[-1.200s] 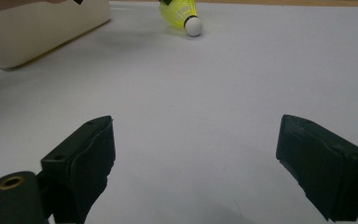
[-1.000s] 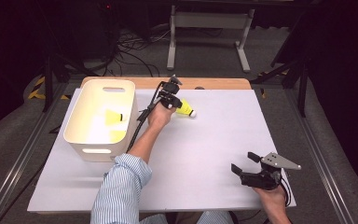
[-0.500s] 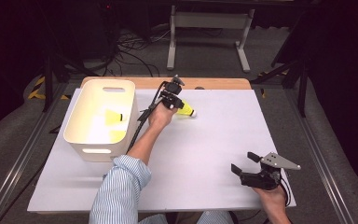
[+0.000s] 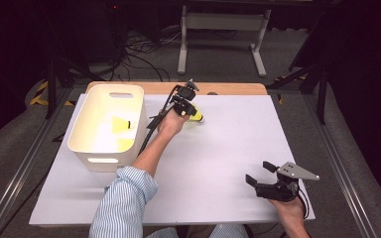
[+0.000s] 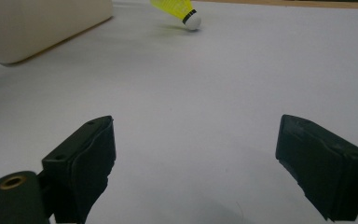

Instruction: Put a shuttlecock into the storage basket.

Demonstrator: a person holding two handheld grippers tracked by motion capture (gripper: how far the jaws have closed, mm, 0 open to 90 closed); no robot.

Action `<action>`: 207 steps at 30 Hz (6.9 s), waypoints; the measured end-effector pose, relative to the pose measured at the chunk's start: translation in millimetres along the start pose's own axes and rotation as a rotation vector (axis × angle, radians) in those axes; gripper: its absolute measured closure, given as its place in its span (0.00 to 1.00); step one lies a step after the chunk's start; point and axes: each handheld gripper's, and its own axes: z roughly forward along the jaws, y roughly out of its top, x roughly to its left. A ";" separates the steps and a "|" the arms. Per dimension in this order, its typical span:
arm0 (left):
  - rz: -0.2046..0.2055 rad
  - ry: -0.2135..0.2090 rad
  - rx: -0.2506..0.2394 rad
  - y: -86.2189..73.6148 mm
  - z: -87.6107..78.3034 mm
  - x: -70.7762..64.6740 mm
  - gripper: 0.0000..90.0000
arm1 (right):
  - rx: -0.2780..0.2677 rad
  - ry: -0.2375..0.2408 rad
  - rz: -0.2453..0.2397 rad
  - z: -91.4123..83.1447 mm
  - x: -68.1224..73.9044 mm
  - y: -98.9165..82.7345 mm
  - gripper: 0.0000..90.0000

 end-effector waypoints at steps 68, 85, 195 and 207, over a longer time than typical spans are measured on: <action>0.067 -0.011 0.031 -21.7 -68.7 -4.5 1.00 | -0.004 -0.010 0.003 -0.5 -1.8 0.0 0.14; 0.084 -0.023 0.024 -27.1 -77.9 -6.2 1.00 | 0.000 -0.014 -0.004 -0.5 -1.2 -0.2 0.15; 0.128 -0.046 -0.058 -67.1 -161.0 -11.5 1.00 | -0.005 -0.023 -0.004 -1.6 -1.7 -0.4 0.15; 0.111 -0.041 -0.074 -73.0 -172.6 -6.0 1.00 | -0.006 -0.021 -0.005 -1.4 -1.5 -0.3 0.15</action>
